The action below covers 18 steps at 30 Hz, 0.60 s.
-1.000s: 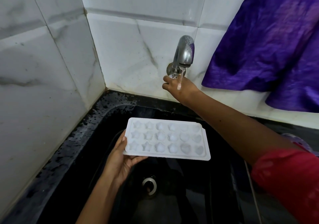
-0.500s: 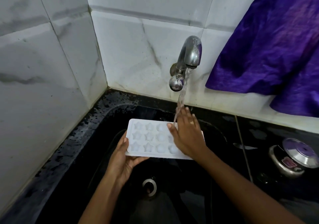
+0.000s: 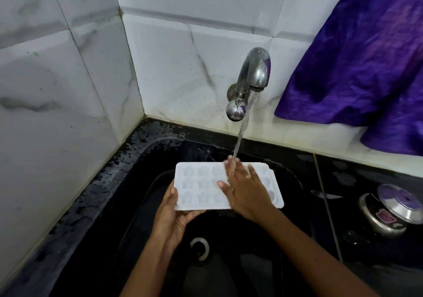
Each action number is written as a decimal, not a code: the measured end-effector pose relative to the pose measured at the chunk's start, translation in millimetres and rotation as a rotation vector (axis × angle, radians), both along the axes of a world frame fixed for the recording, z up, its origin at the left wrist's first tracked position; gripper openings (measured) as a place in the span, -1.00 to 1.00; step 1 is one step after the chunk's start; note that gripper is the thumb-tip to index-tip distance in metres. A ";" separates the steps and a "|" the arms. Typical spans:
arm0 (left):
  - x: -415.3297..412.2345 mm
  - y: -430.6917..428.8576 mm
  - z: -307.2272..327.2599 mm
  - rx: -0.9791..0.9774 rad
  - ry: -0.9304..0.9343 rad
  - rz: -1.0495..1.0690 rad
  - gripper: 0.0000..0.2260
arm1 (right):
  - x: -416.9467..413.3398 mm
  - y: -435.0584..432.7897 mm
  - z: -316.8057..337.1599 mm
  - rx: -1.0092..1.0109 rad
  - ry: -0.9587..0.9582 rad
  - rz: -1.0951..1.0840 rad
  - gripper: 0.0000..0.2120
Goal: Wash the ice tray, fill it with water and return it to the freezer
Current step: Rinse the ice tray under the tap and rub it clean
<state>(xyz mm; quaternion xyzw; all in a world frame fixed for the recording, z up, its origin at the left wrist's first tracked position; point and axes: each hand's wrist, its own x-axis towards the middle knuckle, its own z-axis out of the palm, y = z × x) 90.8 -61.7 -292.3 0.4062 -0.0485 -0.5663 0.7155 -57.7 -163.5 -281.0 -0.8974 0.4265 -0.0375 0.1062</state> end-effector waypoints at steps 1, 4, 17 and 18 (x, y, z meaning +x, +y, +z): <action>-1.0 -0.5 -0.2 0.003 -0.007 0.001 -0.74 | -1.5 -3.3 0.6 -0.012 0.017 -0.051 0.08; -13.2 -6.2 2.2 0.019 0.056 -0.025 -0.76 | 17.8 10.0 6.0 -0.010 -0.001 0.007 0.00; 25.4 -3.7 -9.9 0.095 -0.016 0.034 -0.77 | -35.5 23.1 14.6 -0.303 -0.010 0.338 -0.57; 26.3 -2.6 -10.2 0.131 0.004 0.011 -0.76 | -41.4 21.5 18.9 -0.310 -0.056 0.288 -0.59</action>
